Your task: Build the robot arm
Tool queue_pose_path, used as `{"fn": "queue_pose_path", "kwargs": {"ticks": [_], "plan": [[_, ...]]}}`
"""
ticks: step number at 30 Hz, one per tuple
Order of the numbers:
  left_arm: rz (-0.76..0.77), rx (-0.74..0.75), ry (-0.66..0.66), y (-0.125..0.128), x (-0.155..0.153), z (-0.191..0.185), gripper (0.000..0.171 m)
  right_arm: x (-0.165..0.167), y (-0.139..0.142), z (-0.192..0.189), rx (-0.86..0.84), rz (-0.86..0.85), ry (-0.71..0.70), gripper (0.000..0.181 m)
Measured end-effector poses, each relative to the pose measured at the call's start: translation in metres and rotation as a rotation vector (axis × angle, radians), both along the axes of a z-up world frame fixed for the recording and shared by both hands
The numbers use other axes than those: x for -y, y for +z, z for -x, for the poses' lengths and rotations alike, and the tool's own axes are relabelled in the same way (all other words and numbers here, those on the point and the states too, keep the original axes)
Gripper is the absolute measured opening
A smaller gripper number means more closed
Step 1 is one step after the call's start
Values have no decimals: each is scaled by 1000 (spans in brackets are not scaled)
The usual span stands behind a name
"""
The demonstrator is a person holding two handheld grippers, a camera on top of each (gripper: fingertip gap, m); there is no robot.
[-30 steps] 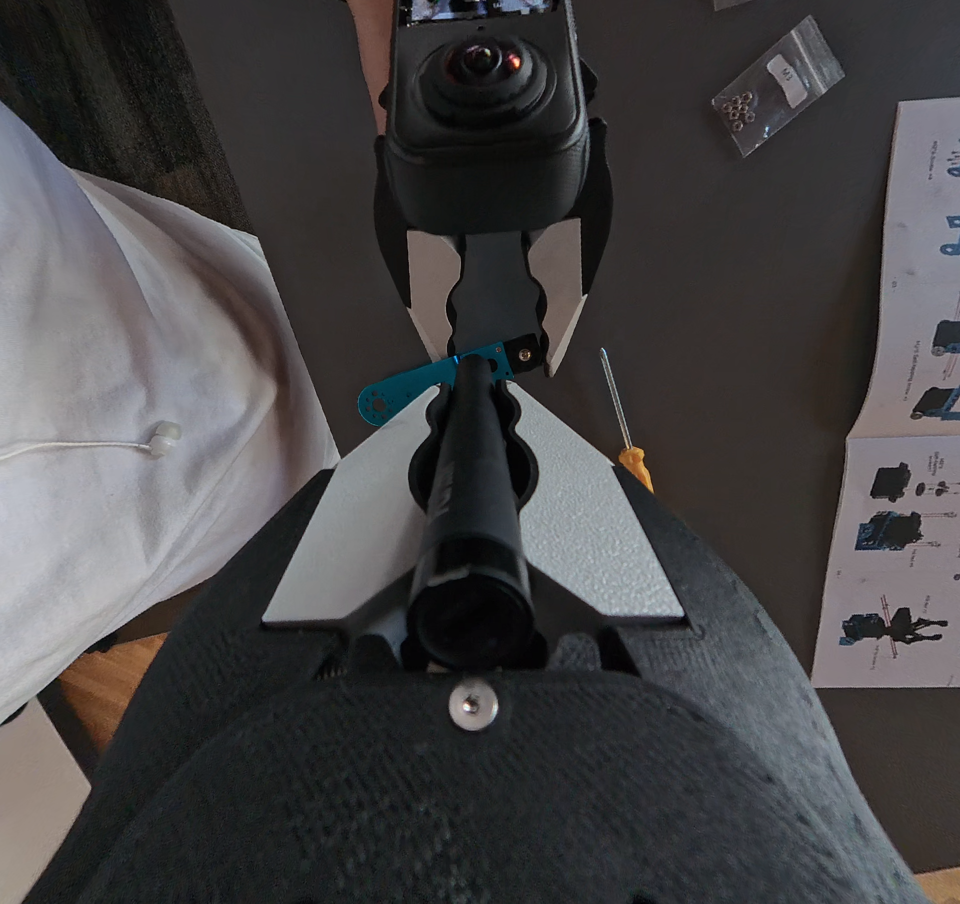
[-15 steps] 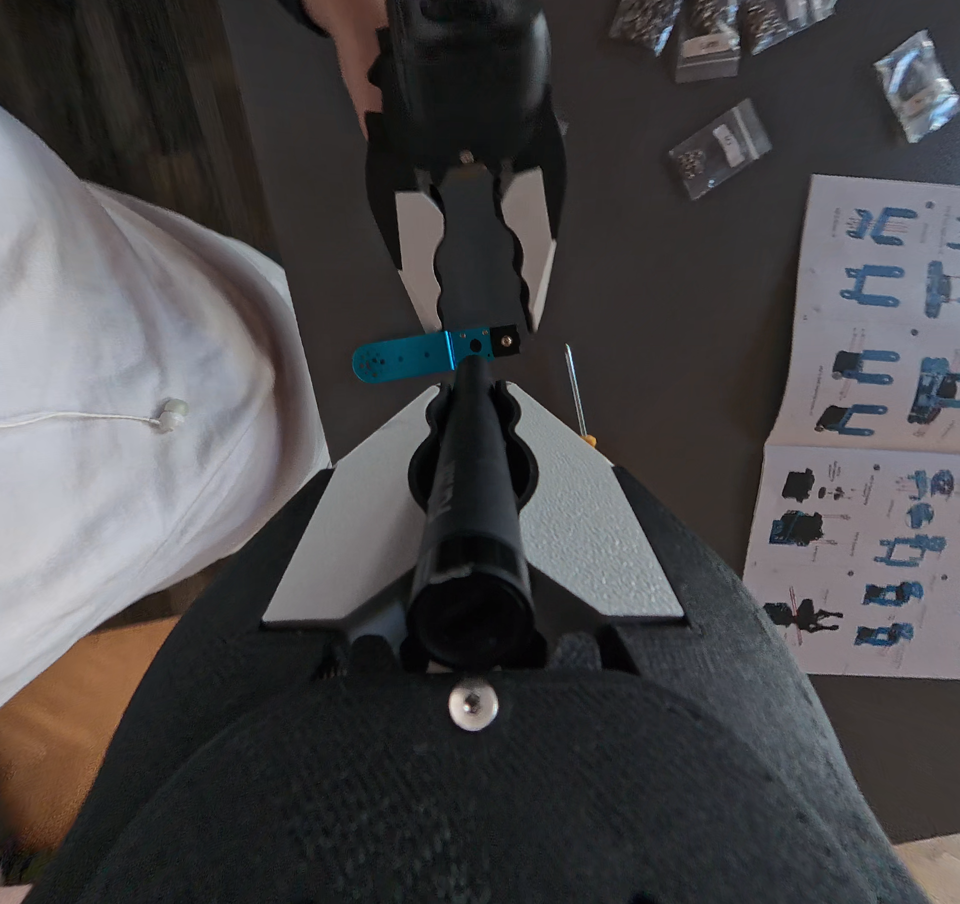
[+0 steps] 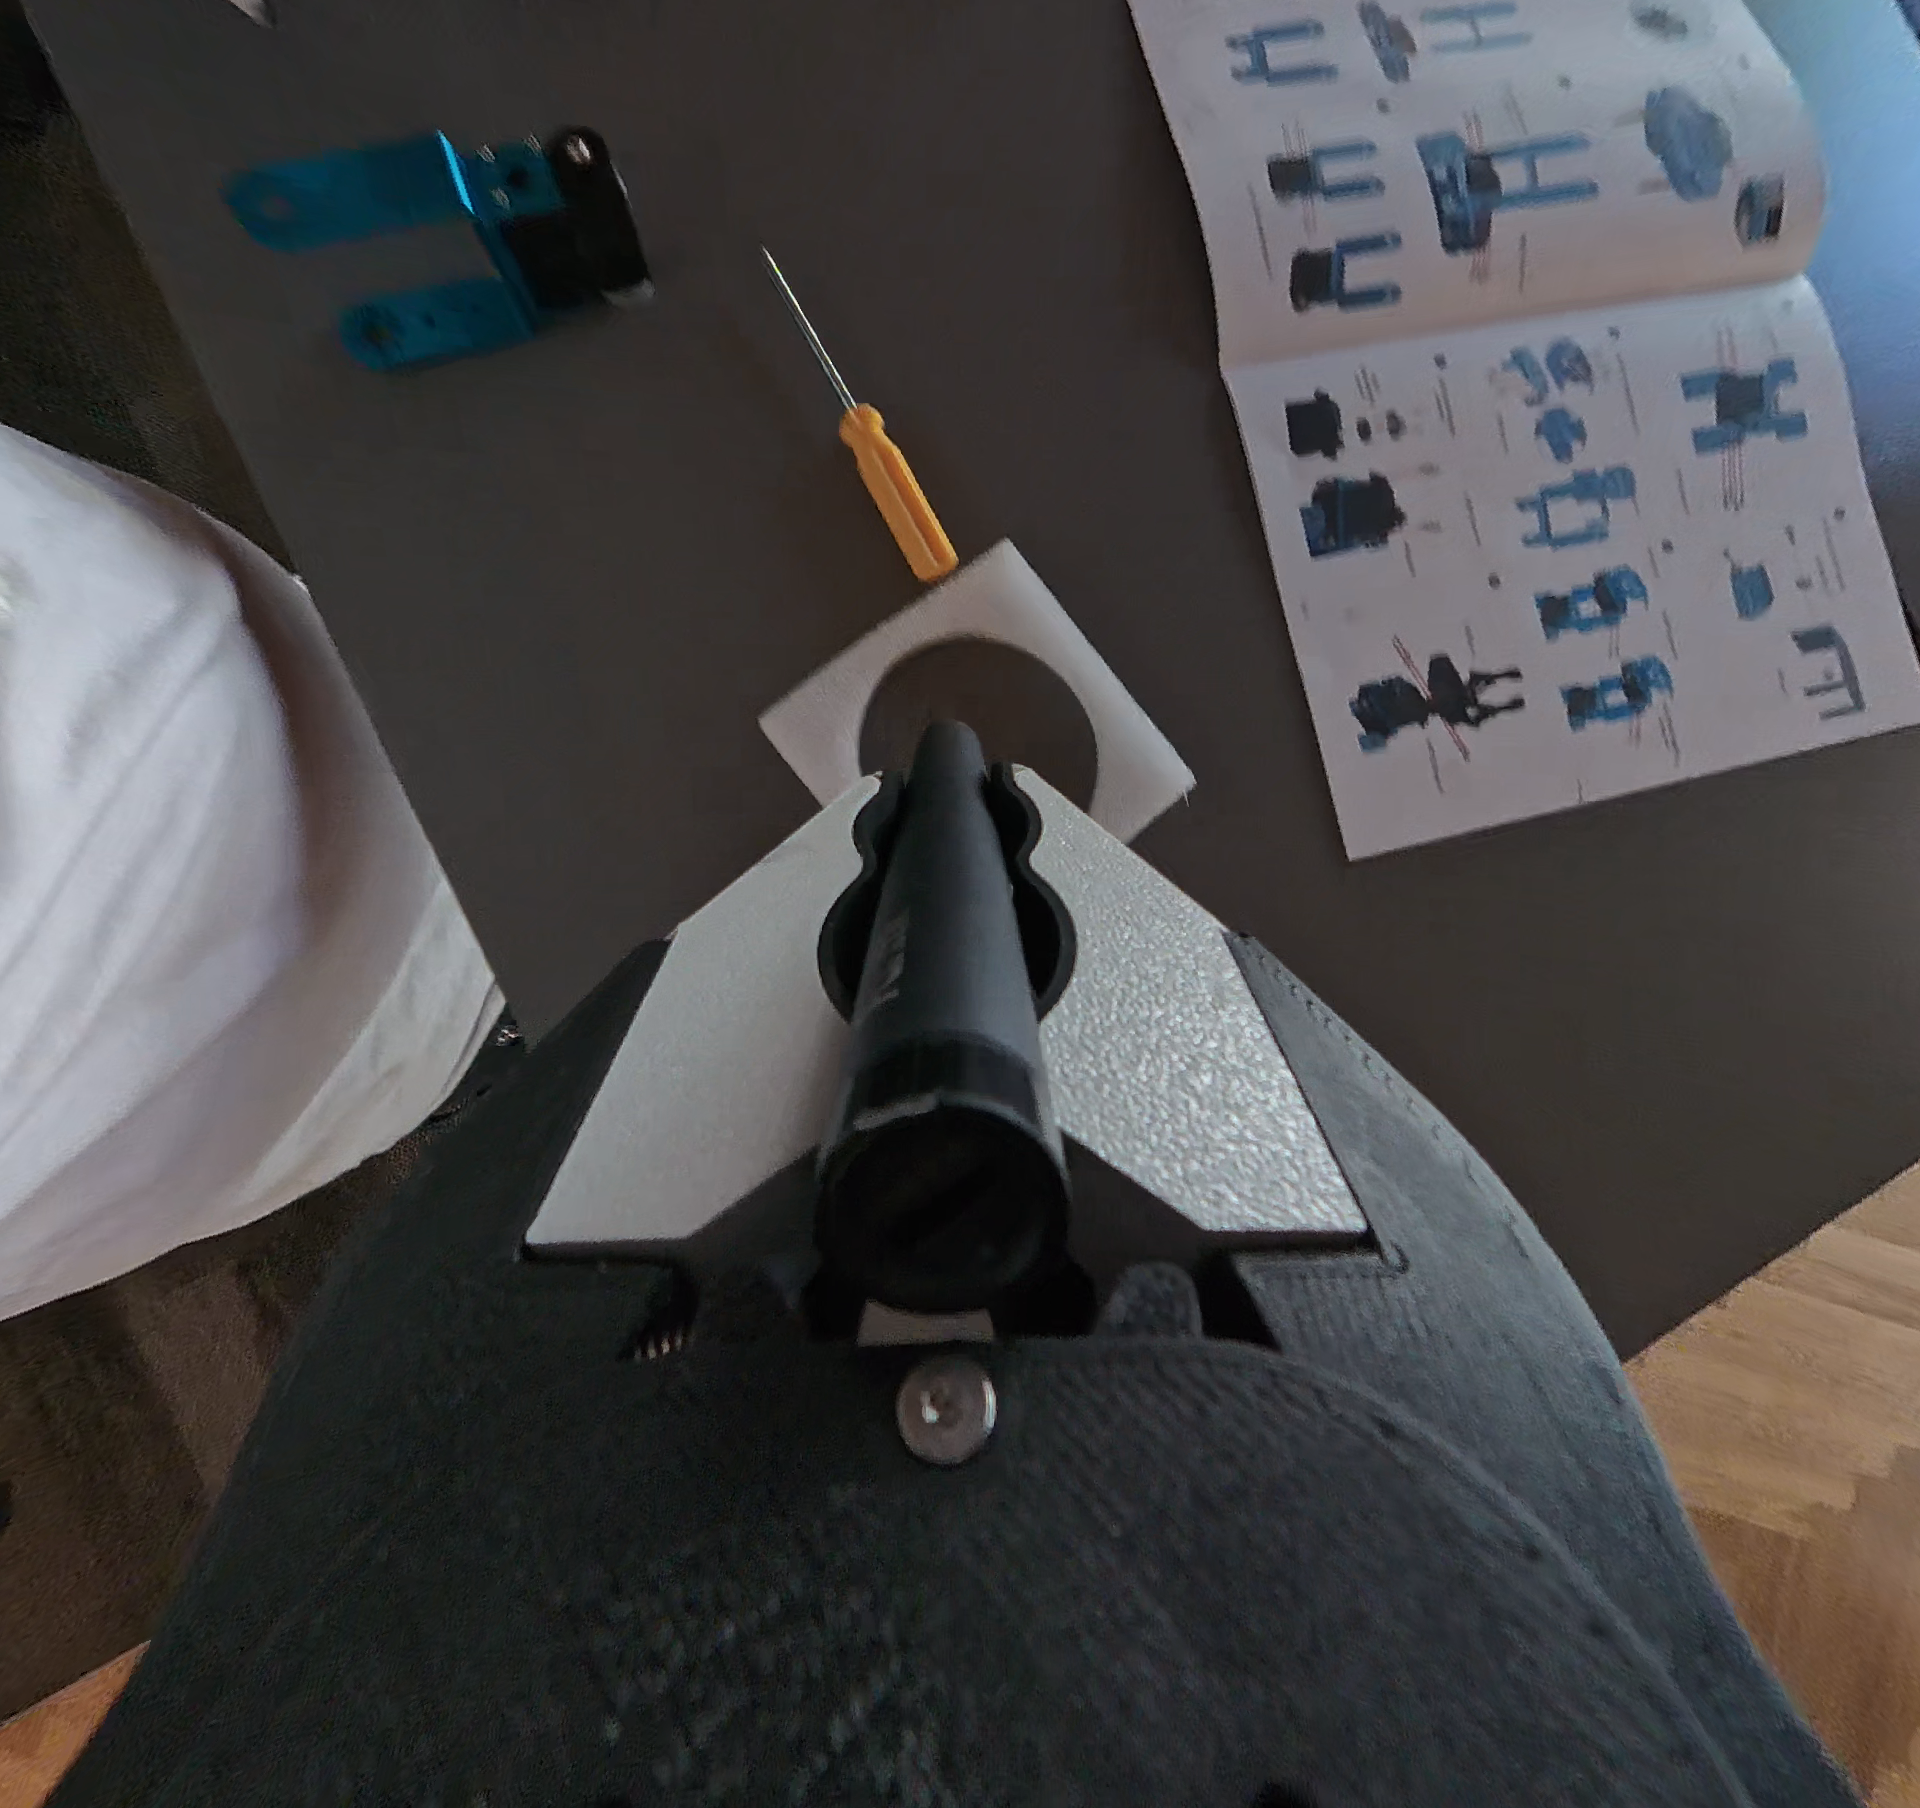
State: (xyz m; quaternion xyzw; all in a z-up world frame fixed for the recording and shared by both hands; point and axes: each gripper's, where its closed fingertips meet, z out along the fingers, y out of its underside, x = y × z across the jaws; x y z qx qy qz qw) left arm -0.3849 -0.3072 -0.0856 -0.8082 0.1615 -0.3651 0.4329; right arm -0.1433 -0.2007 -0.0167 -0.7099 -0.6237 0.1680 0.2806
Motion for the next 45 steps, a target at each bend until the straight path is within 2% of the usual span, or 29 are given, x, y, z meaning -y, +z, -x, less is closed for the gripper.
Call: {"fn": "queue_pose_path", "kwargs": {"ticks": [2, 4, 8, 12, 13, 15, 21, 26, 35, 39, 45], "plan": [[36, -81, 95, -2, 4, -7, 90, -8, -15, -12, 15, 27, 3, 19], [103, -201, 172, -12, 8, -14, 92, -11, -29, -19, 29, 85, 15, 19], [148, -288, 314, -18, 5, -27, 77, -6, -46, -21, 60, 72, 64, 19], [216, -506, 348, -40, 10, -18, 72, 8, -60, -19, 55, -18, 119, 19], [219, -535, 343, -43, 11, -18, 72, 7, -63, -21, 74, -53, 118, 19], [223, -551, 320, -43, 13, -20, 61, 6, -66, -23, 88, -114, 121, 19], [246, -650, 303, -45, 17, -7, 39, 12, -69, -22, 109, -141, 141, 19], [273, -643, 275, -56, 19, -7, 27, 12, -71, -21, 108, -144, 143, 19], [259, -666, 243, -57, 19, -2, 26, 8, -69, -20, 118, -158, 142, 19], [232, -701, 159, -57, 24, 9, 26, 15, -50, -7, 18, -108, 158, 19], [55, -829, -103, -56, 22, 32, 25, 31, -11, 44, -263, 112, 185, 19]]}}
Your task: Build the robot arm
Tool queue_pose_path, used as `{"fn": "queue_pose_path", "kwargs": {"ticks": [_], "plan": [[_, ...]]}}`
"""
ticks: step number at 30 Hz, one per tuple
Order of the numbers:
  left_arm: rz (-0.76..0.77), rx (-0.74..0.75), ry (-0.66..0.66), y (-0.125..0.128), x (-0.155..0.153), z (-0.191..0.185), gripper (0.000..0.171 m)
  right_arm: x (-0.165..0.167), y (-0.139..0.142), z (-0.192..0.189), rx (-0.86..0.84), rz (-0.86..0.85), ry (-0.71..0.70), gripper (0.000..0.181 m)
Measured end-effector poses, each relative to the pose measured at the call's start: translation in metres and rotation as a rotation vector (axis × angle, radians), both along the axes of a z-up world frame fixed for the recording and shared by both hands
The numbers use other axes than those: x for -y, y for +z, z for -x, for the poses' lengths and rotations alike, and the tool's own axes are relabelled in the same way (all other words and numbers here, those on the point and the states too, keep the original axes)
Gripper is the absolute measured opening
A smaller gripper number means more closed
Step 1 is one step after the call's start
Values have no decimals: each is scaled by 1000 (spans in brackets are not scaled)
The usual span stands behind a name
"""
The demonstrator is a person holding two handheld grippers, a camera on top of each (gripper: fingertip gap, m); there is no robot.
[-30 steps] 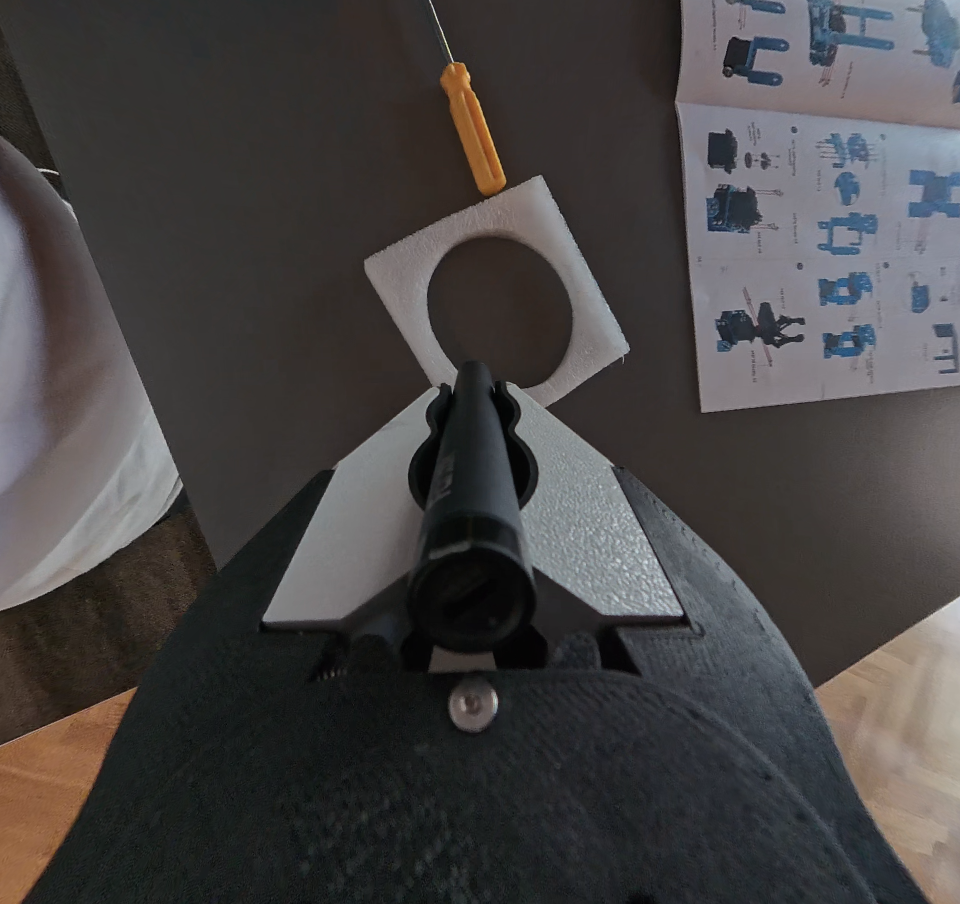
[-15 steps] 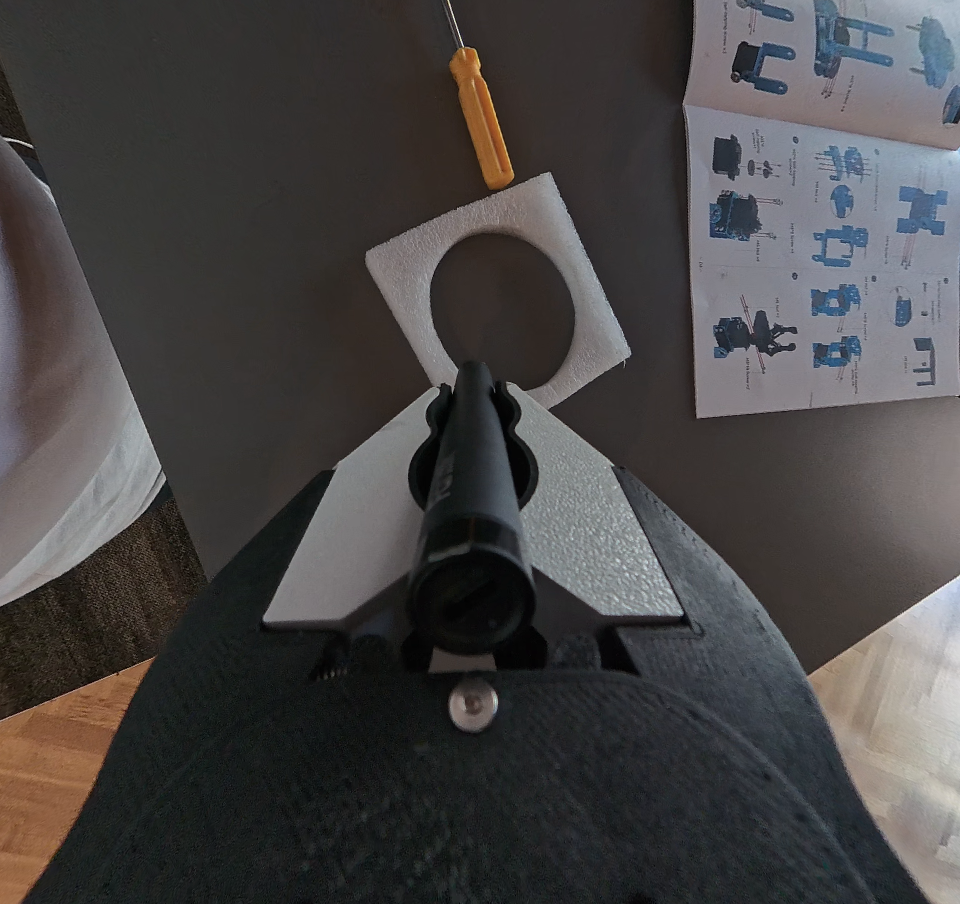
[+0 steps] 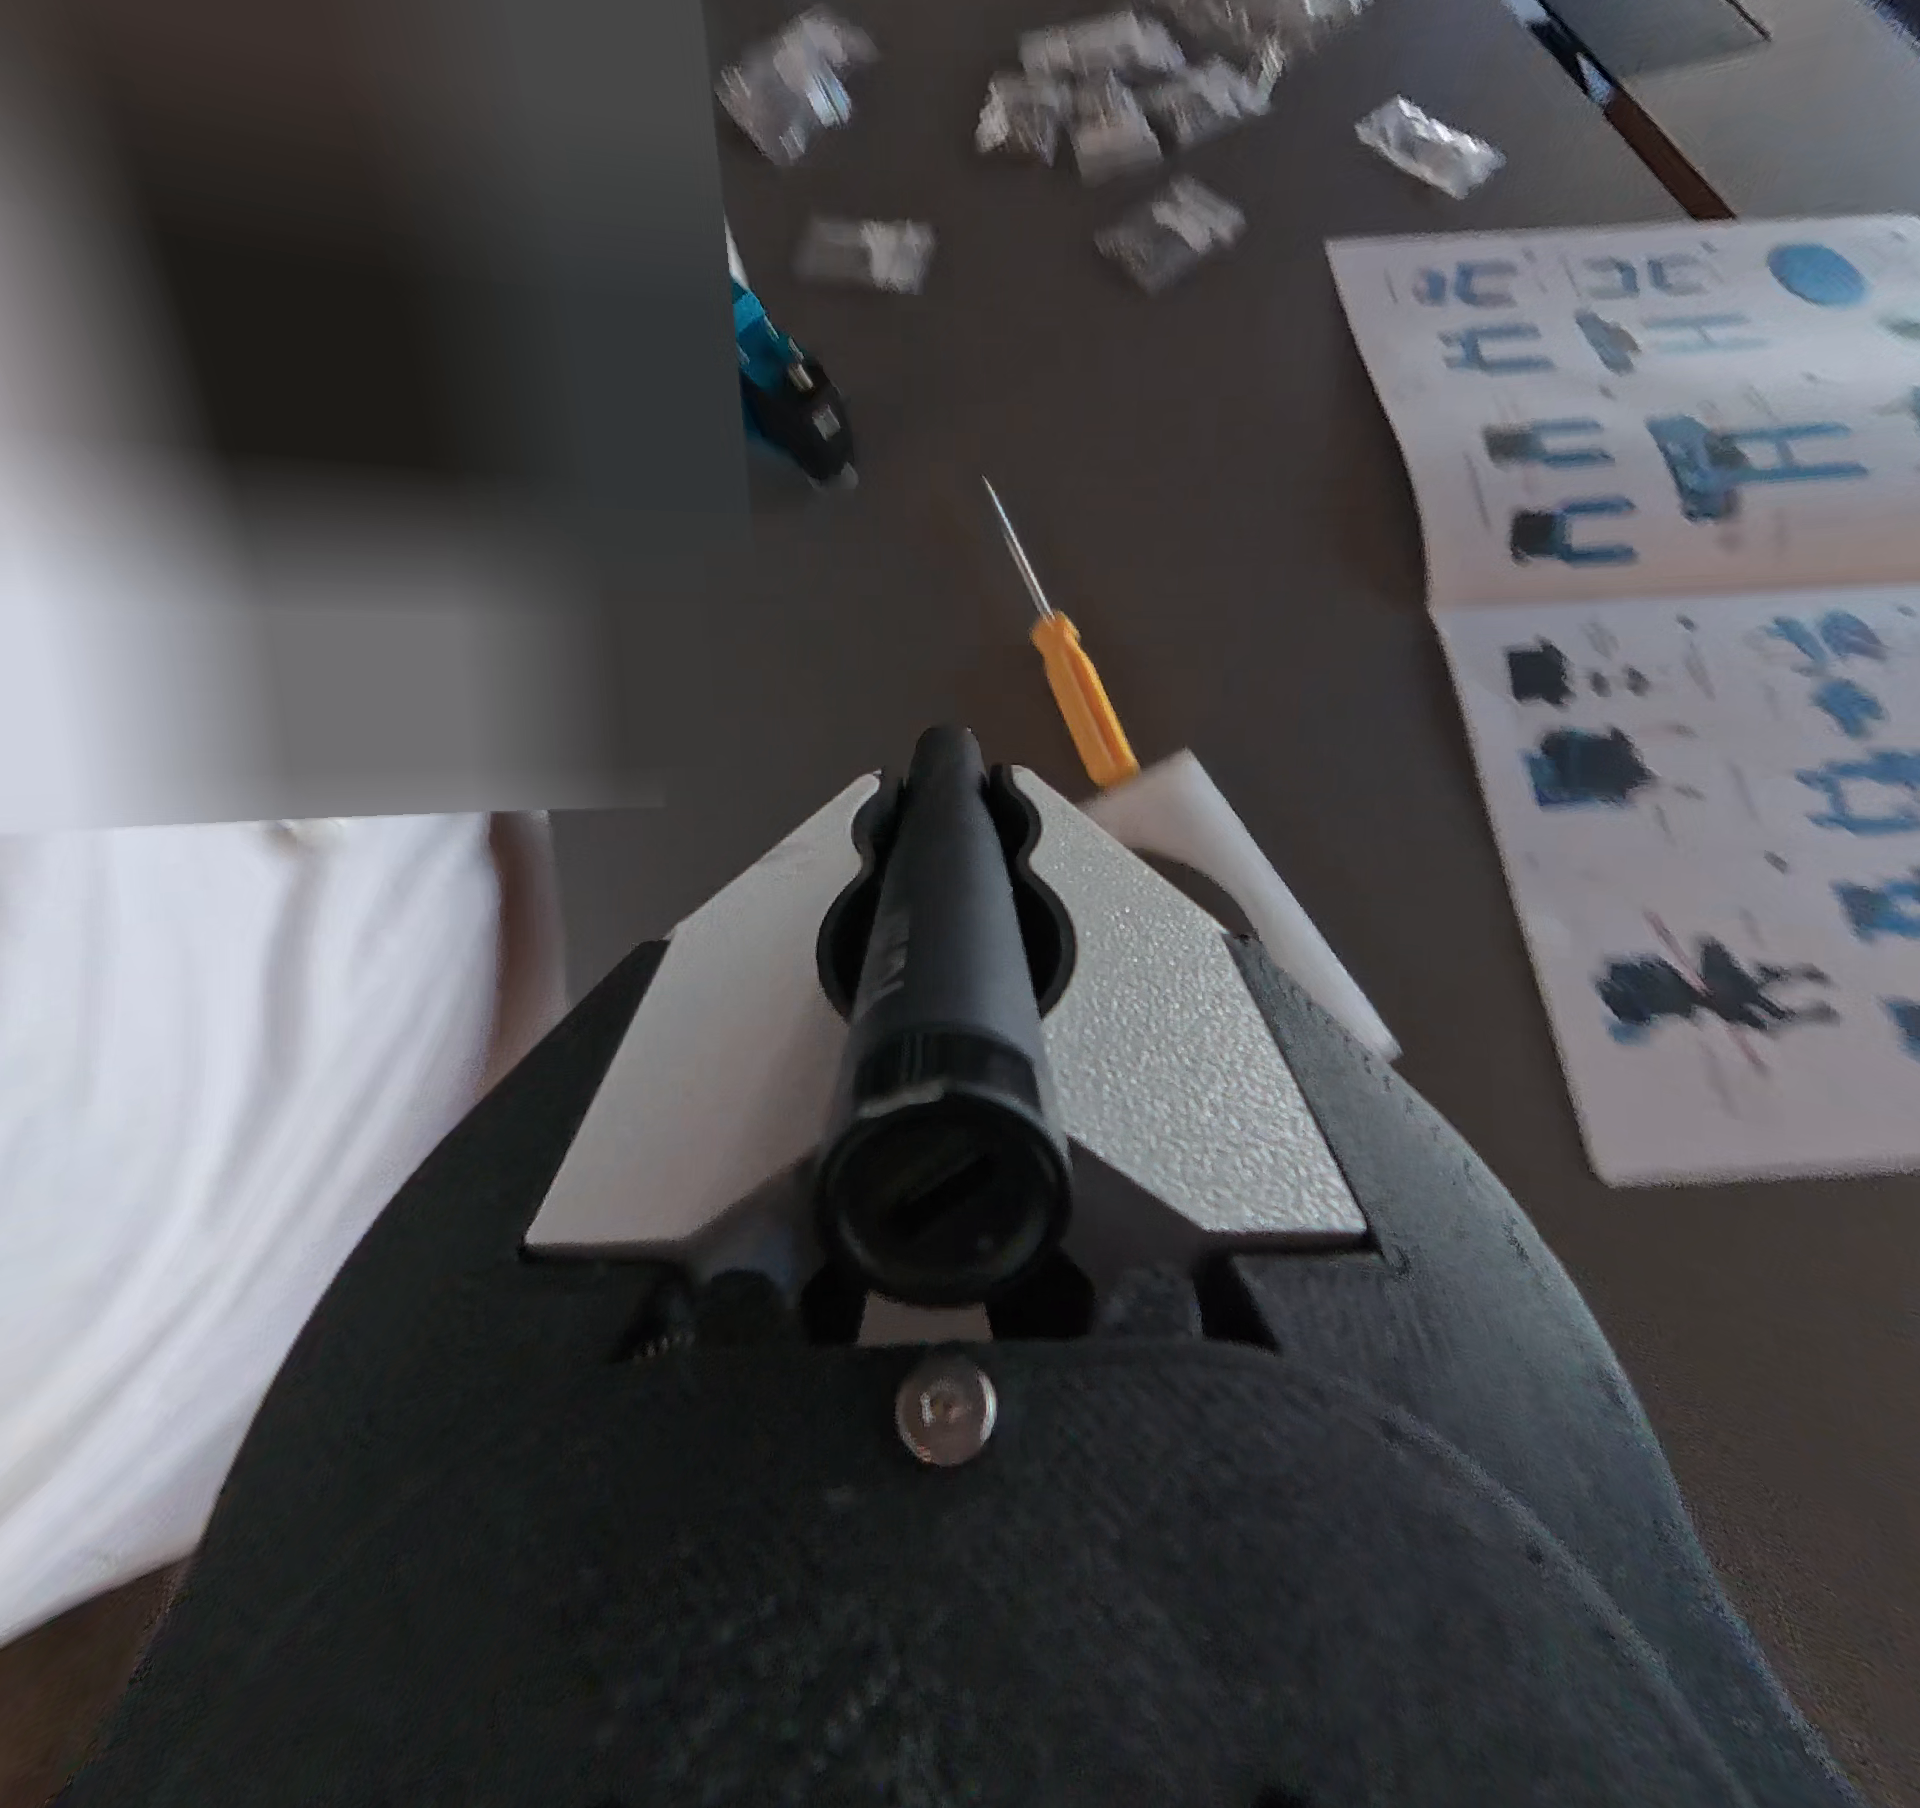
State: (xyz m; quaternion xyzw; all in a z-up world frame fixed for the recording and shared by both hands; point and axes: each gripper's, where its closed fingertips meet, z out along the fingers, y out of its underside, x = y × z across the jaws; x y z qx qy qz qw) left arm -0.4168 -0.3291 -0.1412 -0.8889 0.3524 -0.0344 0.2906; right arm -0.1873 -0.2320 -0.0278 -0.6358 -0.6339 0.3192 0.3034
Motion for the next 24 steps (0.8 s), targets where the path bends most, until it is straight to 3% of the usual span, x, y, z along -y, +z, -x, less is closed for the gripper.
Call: {"fn": "queue_pose_path", "kwargs": {"ticks": [5, 12, 24], "plan": [[33, 65, -164, -1, -7, 7, 25, 29, 12, 61, -132, 246, 92, 19], [28, 107, -259, -4, -11, 9, 24, 46, -15, 130, -116, 490, 102, 18], [18, 143, -296, -4, -11, 9, 23, 38, -23, 158, -38, 573, 31, 18]]}}
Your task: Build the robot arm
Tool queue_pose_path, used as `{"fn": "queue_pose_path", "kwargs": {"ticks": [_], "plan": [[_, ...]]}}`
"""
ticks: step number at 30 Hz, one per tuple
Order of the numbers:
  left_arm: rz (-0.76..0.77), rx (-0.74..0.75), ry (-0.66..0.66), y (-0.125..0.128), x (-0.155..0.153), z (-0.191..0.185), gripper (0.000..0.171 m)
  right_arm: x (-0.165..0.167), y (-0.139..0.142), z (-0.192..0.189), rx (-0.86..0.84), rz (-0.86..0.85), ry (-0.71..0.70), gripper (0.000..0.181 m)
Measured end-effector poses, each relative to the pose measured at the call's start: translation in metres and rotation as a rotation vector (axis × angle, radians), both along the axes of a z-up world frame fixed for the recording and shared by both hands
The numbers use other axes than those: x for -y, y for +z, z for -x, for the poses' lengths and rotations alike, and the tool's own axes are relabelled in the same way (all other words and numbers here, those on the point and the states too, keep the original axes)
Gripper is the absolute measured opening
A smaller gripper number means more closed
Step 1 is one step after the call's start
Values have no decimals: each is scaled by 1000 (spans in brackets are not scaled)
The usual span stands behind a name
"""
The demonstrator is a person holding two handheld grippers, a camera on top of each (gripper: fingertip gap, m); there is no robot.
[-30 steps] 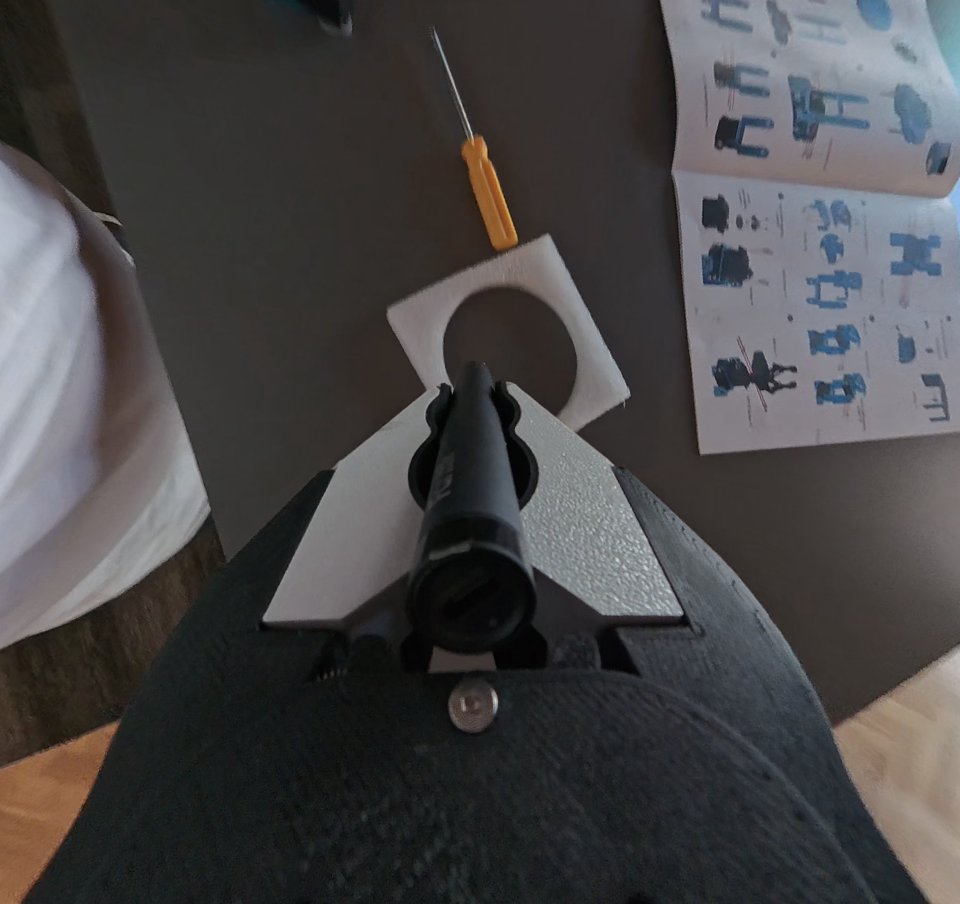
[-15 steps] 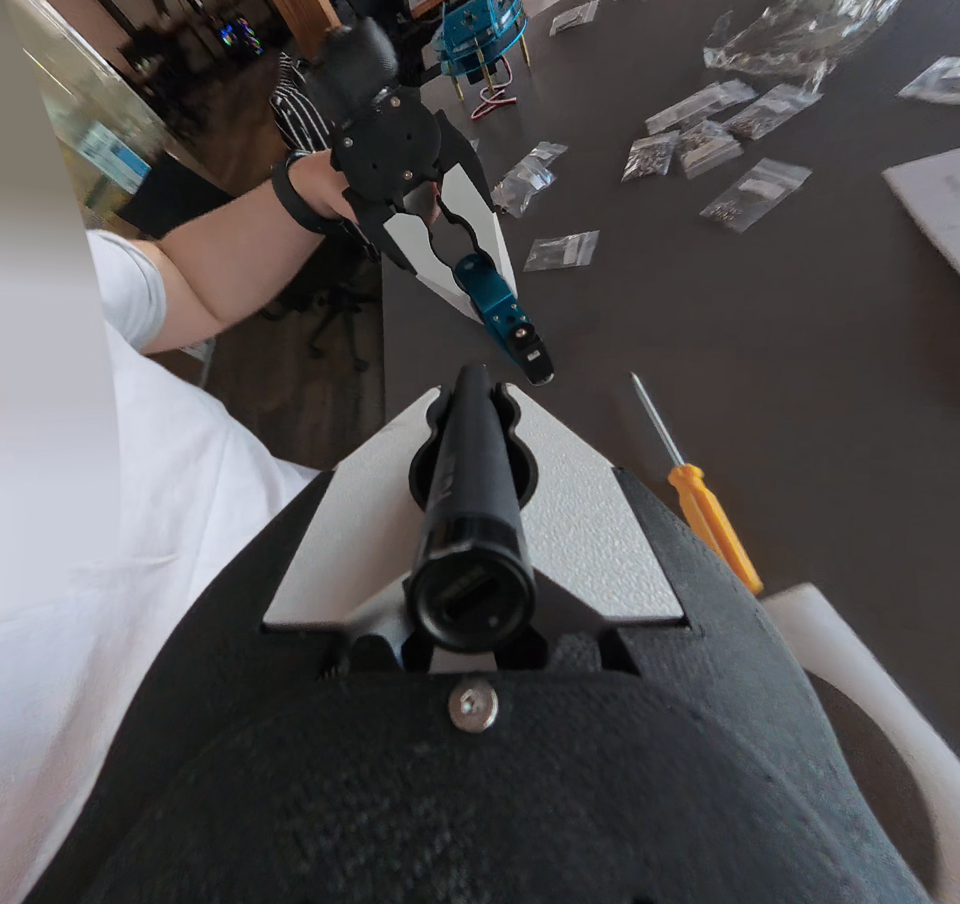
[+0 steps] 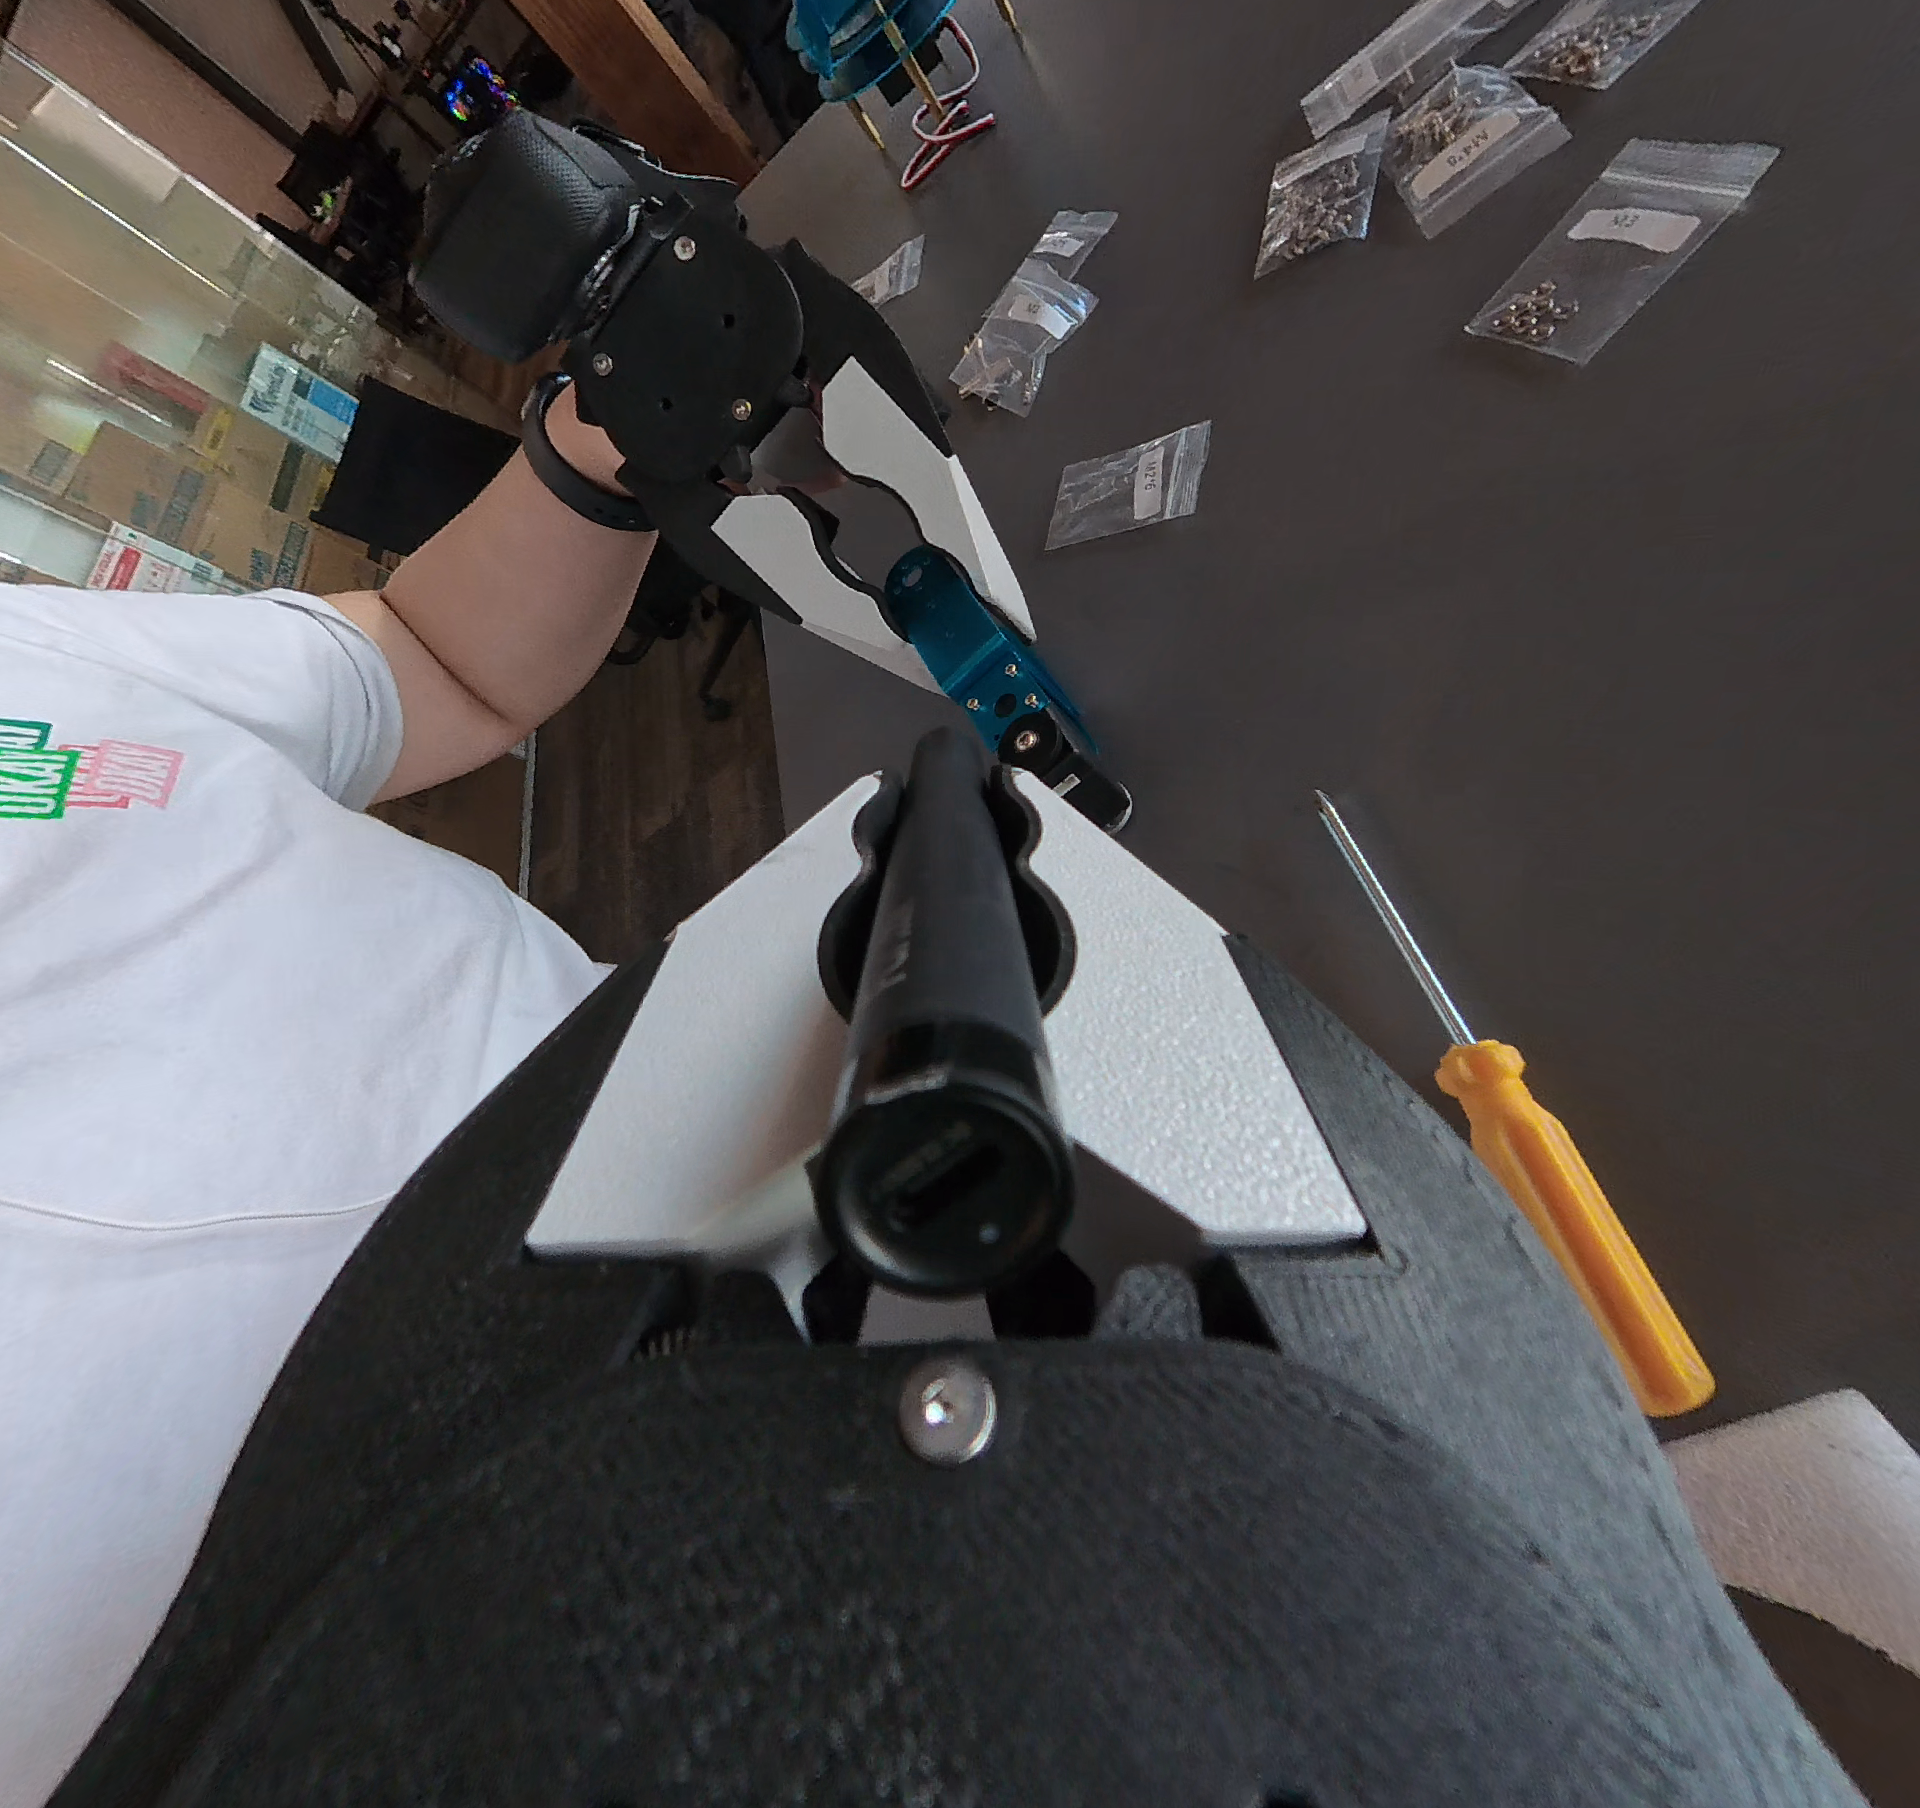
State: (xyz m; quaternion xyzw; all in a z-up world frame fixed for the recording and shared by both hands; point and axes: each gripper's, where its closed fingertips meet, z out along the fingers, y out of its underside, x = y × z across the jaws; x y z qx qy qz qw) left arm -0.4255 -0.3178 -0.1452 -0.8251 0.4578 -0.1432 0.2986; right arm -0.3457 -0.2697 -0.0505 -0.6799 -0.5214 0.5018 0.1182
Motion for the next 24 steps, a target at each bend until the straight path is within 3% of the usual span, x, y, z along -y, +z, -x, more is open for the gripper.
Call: {"fn": "queue_pose_path", "kwargs": {"ticks": [24], "plan": [[-9, -3, 9, 0, -3, -2, 23, -11, -7, -1, 13, 97, -27, 18]]}}
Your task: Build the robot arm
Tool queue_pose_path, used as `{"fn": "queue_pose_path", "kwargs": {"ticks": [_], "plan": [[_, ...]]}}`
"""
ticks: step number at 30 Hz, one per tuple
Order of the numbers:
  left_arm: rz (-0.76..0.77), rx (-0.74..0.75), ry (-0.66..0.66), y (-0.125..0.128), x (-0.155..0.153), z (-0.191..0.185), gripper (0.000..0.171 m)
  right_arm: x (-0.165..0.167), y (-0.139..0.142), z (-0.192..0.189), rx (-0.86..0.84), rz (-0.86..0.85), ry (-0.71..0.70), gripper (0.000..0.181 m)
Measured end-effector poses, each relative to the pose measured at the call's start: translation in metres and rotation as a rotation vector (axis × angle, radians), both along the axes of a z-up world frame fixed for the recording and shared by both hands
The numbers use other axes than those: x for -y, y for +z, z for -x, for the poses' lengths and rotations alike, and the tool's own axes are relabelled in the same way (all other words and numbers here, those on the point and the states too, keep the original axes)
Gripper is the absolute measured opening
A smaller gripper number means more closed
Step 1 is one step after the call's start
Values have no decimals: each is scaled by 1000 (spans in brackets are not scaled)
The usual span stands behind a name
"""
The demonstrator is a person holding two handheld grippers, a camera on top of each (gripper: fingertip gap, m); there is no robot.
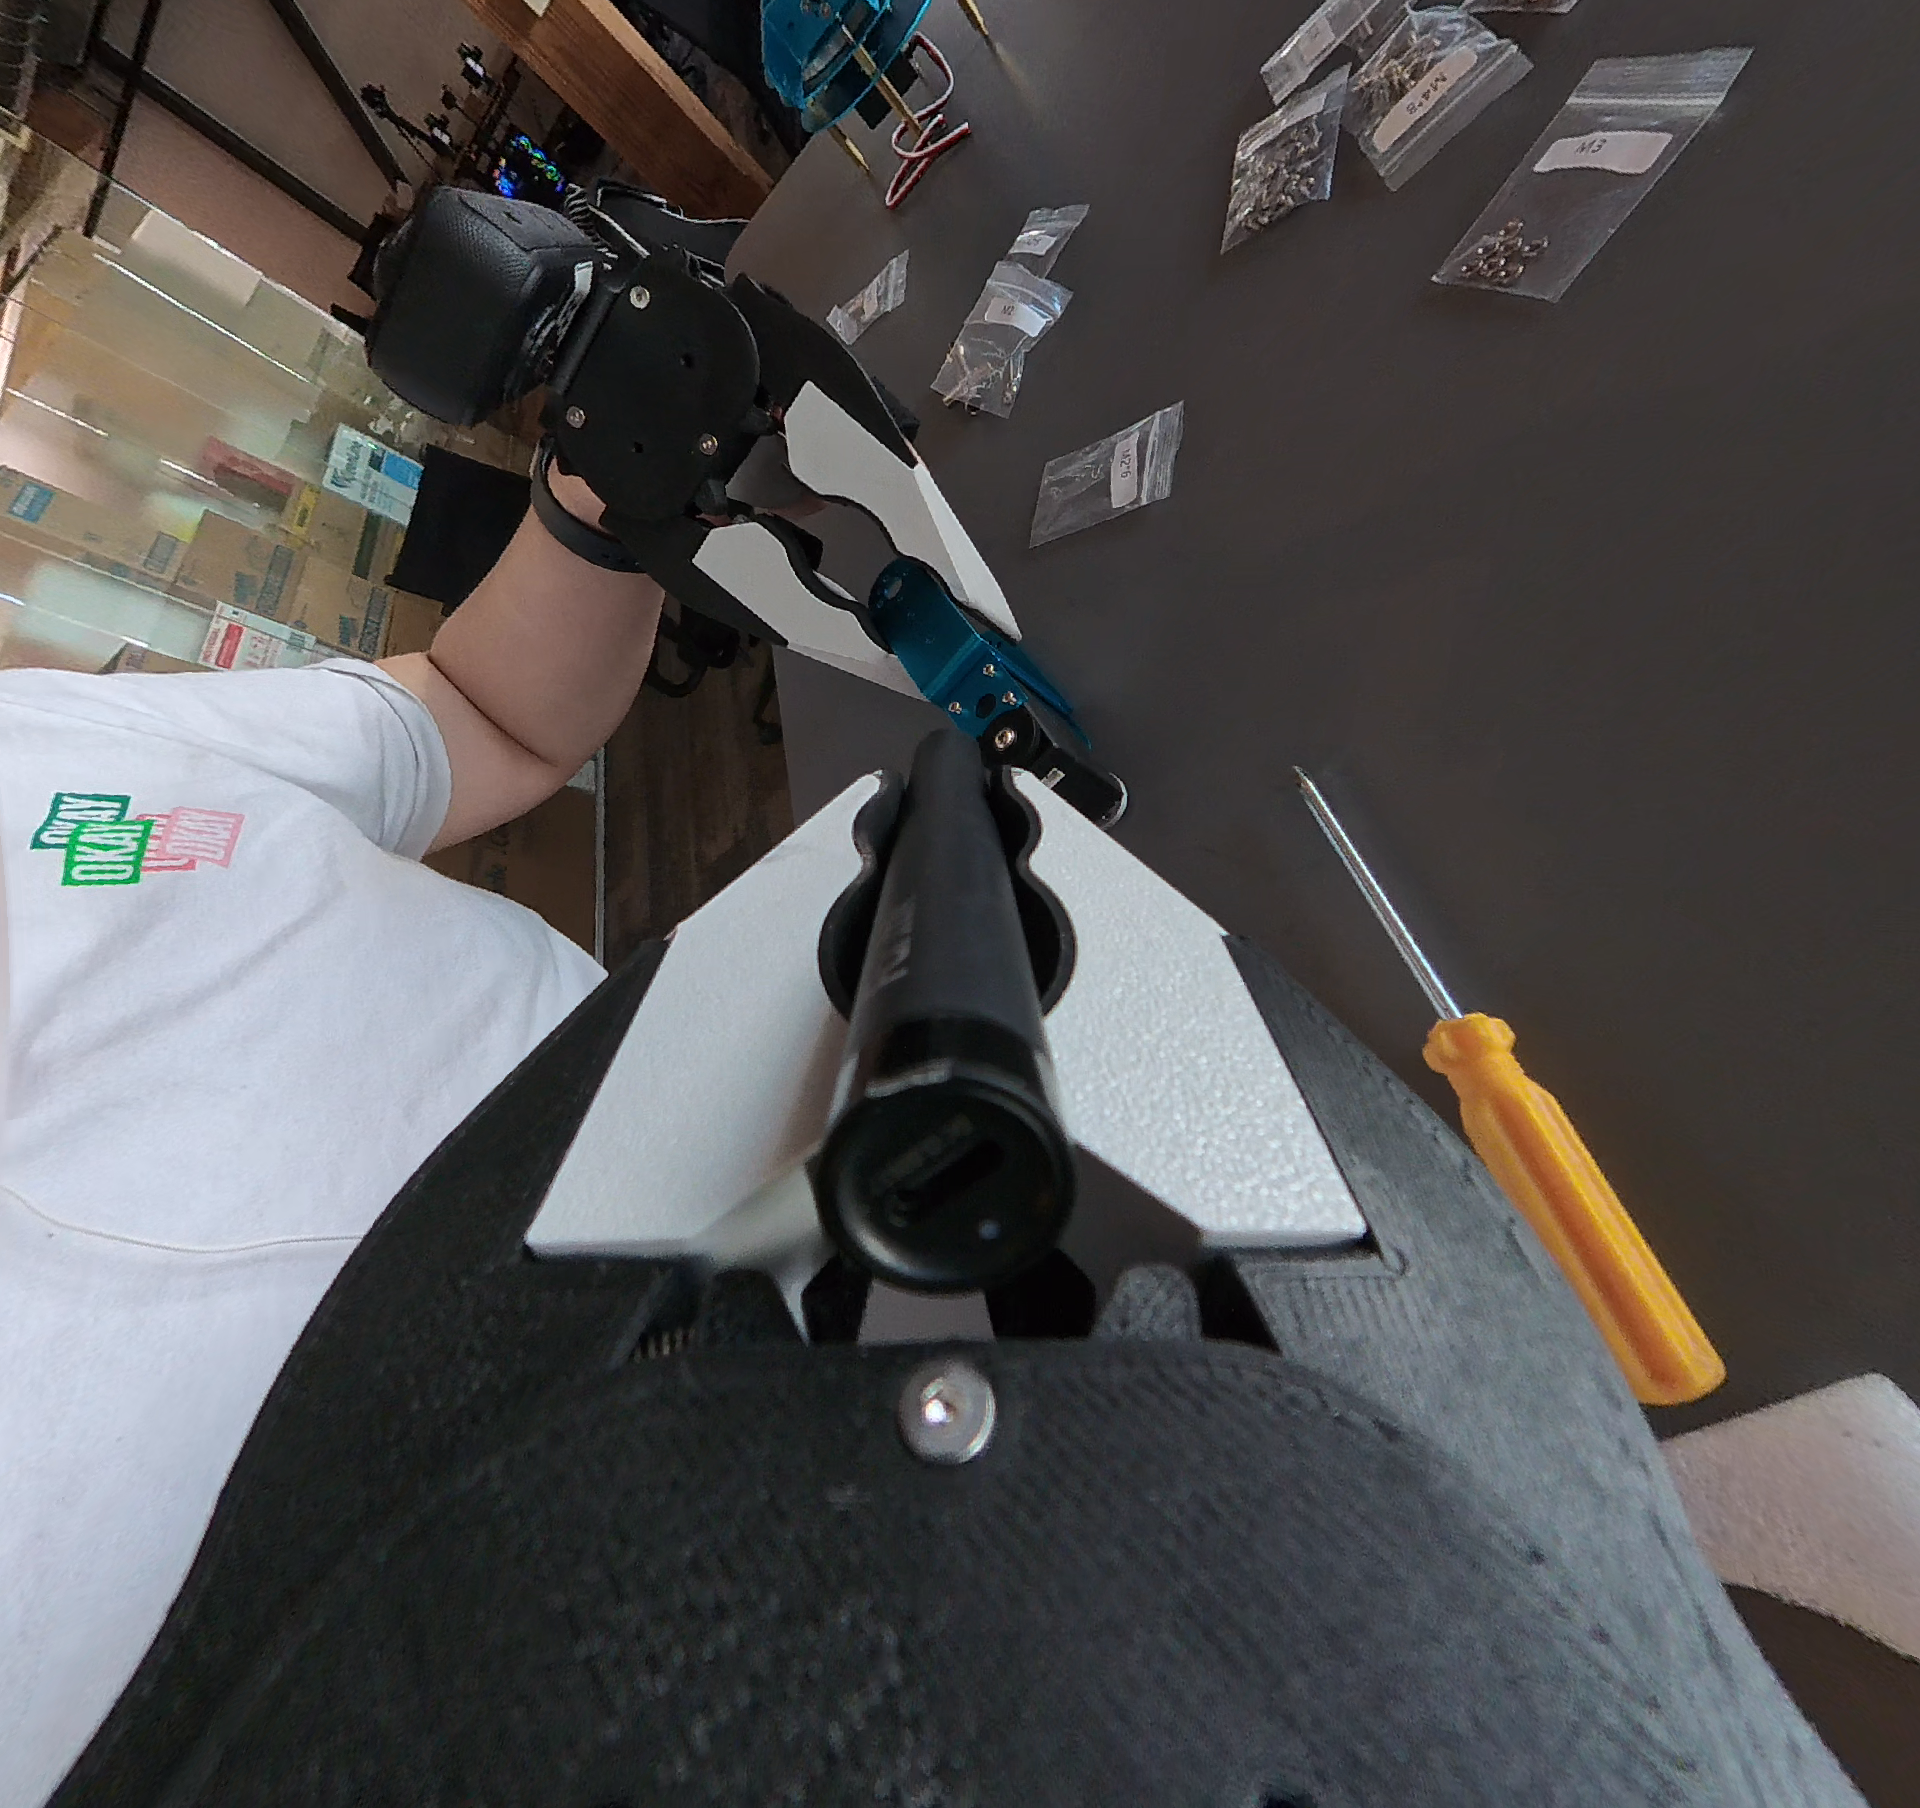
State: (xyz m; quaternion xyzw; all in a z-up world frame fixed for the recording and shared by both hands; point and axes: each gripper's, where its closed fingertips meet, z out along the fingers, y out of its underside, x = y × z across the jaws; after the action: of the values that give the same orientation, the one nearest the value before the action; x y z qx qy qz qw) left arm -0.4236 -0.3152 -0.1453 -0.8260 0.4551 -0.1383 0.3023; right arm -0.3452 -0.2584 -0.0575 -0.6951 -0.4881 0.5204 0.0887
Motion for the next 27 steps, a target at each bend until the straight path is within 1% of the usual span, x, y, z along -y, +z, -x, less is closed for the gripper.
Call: {"fn": "queue_pose_path", "kwargs": {"ticks": [21, 27], "plan": [[-2, 4, 3, 0, -1, -1, 23, -5, -6, 1, 16, 36, 8, 18], [-4, 1, 0, 0, 0, -1, 24, -5, -4, 3, 29, 13, 21, 18]]}}
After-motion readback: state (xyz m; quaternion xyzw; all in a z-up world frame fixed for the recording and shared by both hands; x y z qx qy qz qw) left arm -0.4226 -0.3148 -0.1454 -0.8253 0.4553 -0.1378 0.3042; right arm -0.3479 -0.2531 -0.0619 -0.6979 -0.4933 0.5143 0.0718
